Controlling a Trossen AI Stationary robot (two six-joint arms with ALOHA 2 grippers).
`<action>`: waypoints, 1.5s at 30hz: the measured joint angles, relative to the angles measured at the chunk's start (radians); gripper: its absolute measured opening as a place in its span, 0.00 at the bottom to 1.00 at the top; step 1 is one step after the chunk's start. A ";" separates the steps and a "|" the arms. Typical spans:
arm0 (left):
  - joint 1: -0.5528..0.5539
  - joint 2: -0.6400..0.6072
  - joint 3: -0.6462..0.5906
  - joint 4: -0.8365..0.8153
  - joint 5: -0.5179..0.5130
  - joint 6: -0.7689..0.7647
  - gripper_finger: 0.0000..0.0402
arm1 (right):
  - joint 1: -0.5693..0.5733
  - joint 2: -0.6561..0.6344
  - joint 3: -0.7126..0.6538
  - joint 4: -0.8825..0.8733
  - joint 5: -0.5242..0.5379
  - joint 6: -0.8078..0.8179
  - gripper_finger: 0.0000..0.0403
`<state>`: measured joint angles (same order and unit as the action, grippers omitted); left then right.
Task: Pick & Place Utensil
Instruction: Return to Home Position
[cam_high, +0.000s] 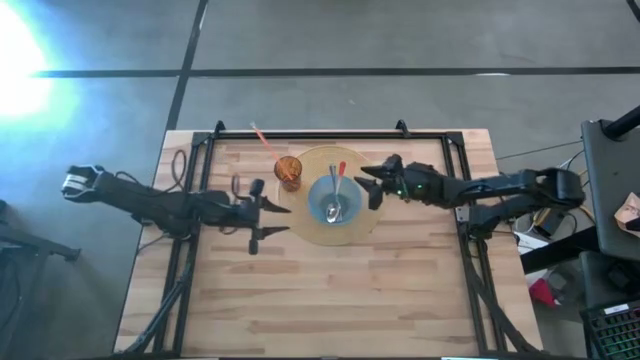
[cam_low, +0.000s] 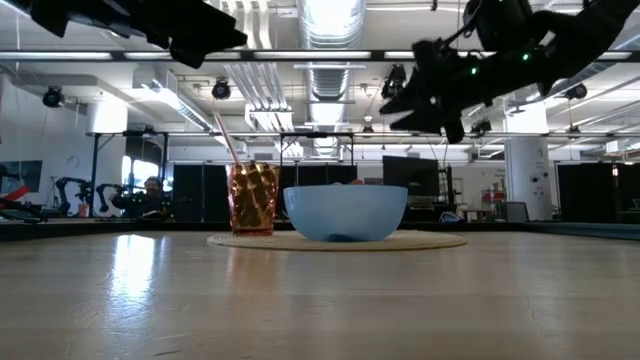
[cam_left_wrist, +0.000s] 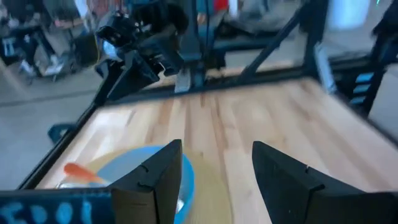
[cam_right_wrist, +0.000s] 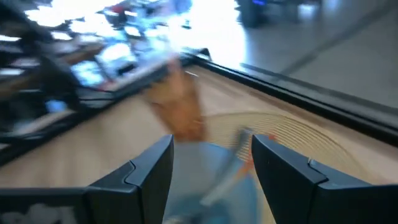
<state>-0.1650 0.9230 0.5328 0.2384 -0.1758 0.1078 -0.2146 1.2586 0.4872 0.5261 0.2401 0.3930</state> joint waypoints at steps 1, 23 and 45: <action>0.000 -0.019 -0.021 0.032 0.004 0.000 0.47 | 0.000 -0.024 0.001 0.001 -0.040 -0.008 0.52; -0.037 -0.376 -0.202 0.038 0.026 -0.009 0.47 | 0.087 -0.511 0.001 -0.275 -0.328 -0.130 0.52; -0.037 -0.560 -0.283 -0.105 0.025 -0.029 0.47 | 0.230 -0.618 -0.042 -0.315 -0.323 -0.190 0.52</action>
<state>-0.2019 0.3630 0.2495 0.1332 -0.1505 0.0789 0.0158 0.6405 0.4451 0.2115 -0.0831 0.2035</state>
